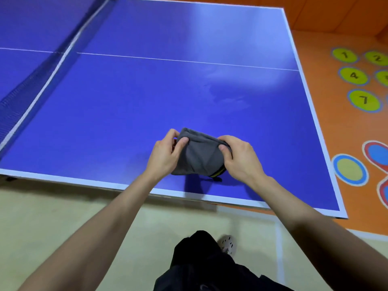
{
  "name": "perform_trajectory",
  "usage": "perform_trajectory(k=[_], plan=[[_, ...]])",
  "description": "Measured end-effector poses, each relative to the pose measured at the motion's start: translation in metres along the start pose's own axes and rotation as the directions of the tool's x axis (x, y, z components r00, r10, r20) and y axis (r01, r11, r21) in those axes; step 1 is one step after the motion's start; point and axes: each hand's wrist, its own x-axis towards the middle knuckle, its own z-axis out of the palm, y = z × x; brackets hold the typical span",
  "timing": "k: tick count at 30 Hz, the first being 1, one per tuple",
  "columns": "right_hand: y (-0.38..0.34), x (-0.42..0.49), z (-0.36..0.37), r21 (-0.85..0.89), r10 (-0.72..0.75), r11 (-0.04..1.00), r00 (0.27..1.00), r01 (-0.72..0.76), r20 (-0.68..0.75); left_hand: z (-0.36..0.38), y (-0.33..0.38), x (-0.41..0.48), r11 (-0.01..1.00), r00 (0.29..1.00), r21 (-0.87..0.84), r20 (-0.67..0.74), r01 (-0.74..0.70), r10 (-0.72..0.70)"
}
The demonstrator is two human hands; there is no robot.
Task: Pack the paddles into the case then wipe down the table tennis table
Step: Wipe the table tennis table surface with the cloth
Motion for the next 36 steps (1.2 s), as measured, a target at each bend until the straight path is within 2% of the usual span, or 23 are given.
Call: perform_trajectory(k=[3, 5, 6, 8, 9, 10, 12, 16, 19, 21, 23, 25, 27, 29, 31, 33, 36], plan=[[0.013, 0.021, 0.011, -0.012, 0.088, 0.996, 0.996, -0.088, -0.004, 0.008, -0.008, 0.016, 0.996, 0.997, 0.049, 0.002, 0.076, -0.076], [0.034, 0.041, 0.029, -0.149, 0.222, 0.966, 0.973, -0.212, 0.061, 0.012, -0.030, 0.028, 0.966, 0.968, 0.184, 0.135, 0.184, -0.210], [0.045, 0.046, 0.041, -0.255, 0.268, 0.938, 0.958, -0.235, 0.100, 0.014, -0.043, 0.030, 0.934, 0.927, 0.273, 0.233, 0.228, -0.294], [0.059, 0.048, 0.070, -0.419, 0.241, 0.894, 0.958, -0.158, 0.153, 0.017, -0.073, 0.023, 0.837, 0.804, 0.512, 0.408, 0.191, -0.433], [0.064, 0.045, 0.089, -0.437, 0.176, 0.896, 0.967, -0.080, 0.185, 0.018, -0.084, 0.014, 0.781, 0.748, 0.609, 0.452, 0.140, -0.486], [0.065, 0.039, 0.109, -0.443, 0.104, 0.897, 0.972, 0.000, 0.210, 0.018, -0.093, 0.004, 0.738, 0.722, 0.668, 0.463, 0.097, -0.515], [0.062, 0.027, 0.149, -0.446, 0.024, 0.891, 0.972, 0.086, 0.234, 0.019, -0.110, -0.011, 0.707, 0.746, 0.701, 0.419, 0.097, -0.518], [0.045, -0.005, 0.206, -0.476, 0.069, 0.878, 0.972, 0.047, 0.223, 0.010, -0.134, -0.002, 0.662, 0.883, 0.744, 0.248, 0.090, -0.398], [0.055, -0.027, 0.197, -0.460, -0.065, 0.861, 0.943, 0.219, 0.327, 0.003, -0.149, 0.024, 0.594, 0.853, 0.802, 0.266, 0.062, -0.448], [0.090, -0.025, 0.171, -0.466, -0.102, 0.844, 0.933, 0.264, 0.345, 0.001, -0.160, 0.035, 0.562, 0.819, 0.825, 0.282, 0.058, -0.499], [0.132, -0.006, 0.138, -0.526, -0.002, 0.839, 0.966, 0.142, 0.259, 0.002, -0.167, 0.040, 0.554, 0.803, 0.832, 0.305, 0.037, -0.512], [0.161, 0.021, 0.115, -0.556, 0.193, 0.827, 0.971, -0.083, 0.142, 0.002, -0.169, 0.038, 0.533, 0.813, 0.846, 0.293, 0.024, -0.503], [0.156, 0.045, 0.120, -0.553, 0.313, 0.799, 0.949, -0.237, 0.045, 0.002, -0.165, 0.038, 0.524, 0.819, 0.852, 0.295, 0.007, -0.491], [0.119, 0.053, 0.148, -0.542, 0.338, 0.786, 0.941, -0.296, -0.022, 0.003, -0.162, 0.038, 0.520, 0.823, 0.854, 0.290, 0.008, -0.489], [0.067, 0.044, 0.190, -0.551, 0.220, 0.815, 0.975, -0.179, 0.009, 0.003, -0.158, 0.039, 0.516, 0.818, 0.856, 0.288, 0.013, -0.497], [0.019, 0.025, 0.225, -0.527, 0.073, 0.850, 0.987, 0.014, 0.144, 0.002, -0.155, 0.039, 0.520, 0.812, 0.854, 0.293, 0.015, -0.505], [0.009, 0.009, 0.232, -0.481, -0.040, 0.862, 0.967, 0.162, 0.253, 0.001, -0.154, 0.038, 0.531, 0.807, 0.847, 0.298, 0.024, -0.511]])
